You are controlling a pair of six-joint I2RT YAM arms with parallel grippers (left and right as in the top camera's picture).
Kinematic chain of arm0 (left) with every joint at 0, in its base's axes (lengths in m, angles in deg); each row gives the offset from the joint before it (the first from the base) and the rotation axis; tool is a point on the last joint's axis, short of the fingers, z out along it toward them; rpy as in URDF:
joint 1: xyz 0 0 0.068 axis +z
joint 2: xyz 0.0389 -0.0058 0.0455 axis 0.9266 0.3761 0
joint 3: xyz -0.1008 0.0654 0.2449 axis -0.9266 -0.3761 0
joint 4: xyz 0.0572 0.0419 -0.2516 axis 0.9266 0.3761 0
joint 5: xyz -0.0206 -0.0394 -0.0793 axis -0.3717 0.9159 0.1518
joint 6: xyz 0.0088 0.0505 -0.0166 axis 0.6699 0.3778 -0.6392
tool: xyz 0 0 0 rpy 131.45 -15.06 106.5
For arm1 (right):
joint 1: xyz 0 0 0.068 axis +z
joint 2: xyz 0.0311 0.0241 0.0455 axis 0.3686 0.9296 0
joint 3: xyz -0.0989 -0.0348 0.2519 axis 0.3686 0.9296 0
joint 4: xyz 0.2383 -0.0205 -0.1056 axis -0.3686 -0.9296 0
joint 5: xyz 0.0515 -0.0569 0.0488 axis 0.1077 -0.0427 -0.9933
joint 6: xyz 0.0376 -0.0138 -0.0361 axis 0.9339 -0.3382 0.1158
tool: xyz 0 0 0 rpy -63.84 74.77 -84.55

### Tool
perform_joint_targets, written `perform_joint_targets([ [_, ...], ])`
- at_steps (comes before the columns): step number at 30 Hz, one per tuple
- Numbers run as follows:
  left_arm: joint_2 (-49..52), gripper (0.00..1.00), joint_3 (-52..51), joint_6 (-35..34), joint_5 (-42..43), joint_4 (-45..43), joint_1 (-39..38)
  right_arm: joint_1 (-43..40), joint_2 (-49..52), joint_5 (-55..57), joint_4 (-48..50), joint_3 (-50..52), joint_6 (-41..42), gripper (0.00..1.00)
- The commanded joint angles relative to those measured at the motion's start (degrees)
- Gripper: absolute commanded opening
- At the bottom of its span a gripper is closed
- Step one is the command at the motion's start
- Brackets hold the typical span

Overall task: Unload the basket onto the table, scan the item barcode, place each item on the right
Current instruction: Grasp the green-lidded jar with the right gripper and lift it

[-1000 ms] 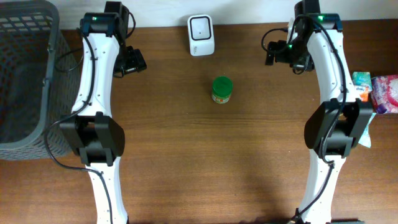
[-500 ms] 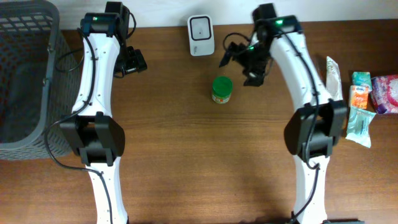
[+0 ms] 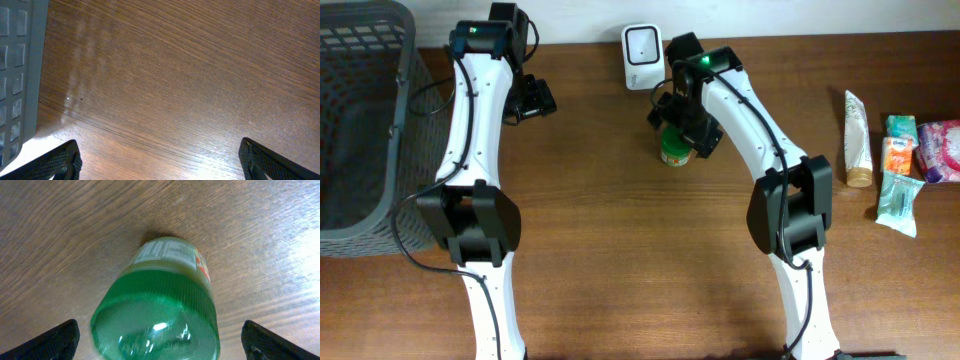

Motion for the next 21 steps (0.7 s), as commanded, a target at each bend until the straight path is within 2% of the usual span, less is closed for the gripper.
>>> perform_joint_targets([
  [1, -0.2, 0.99, -0.3, 0.7, -0.6, -0.1, 0.1, -0.1, 0.0, 1.3, 2.9, 4.6, 0.7, 0.99],
  [4, -0.2, 0.99, -0.3, 0.7, -0.6, -0.1, 0.1, -0.1, 0.0, 1.4, 3.5, 4.9, 0.5, 1.0],
  [6, -0.2, 0.99, -0.3, 0.7, -0.6, -0.1, 0.1, -0.2, 0.0, 3.6, 3.3, 4.9, 0.5, 0.85],
  [15, -0.2, 0.99, -0.3, 0.7, -0.6, -0.1, 0.1, -0.2, -0.2, -0.5, 3.0, 4.8, 0.4, 0.84],
  [20, -0.2, 0.99, -0.3, 0.7, -0.6, -0.1, 0.1, -0.2, -0.2, -0.5, 2.4, 4.2, -1.1, 0.64],
  [21, -0.2, 0.99, -0.3, 0.7, -0.6, -0.1, 0.1, -0.2, -0.2, -0.5, 2.1, 3.7, -1.1, 0.64],
])
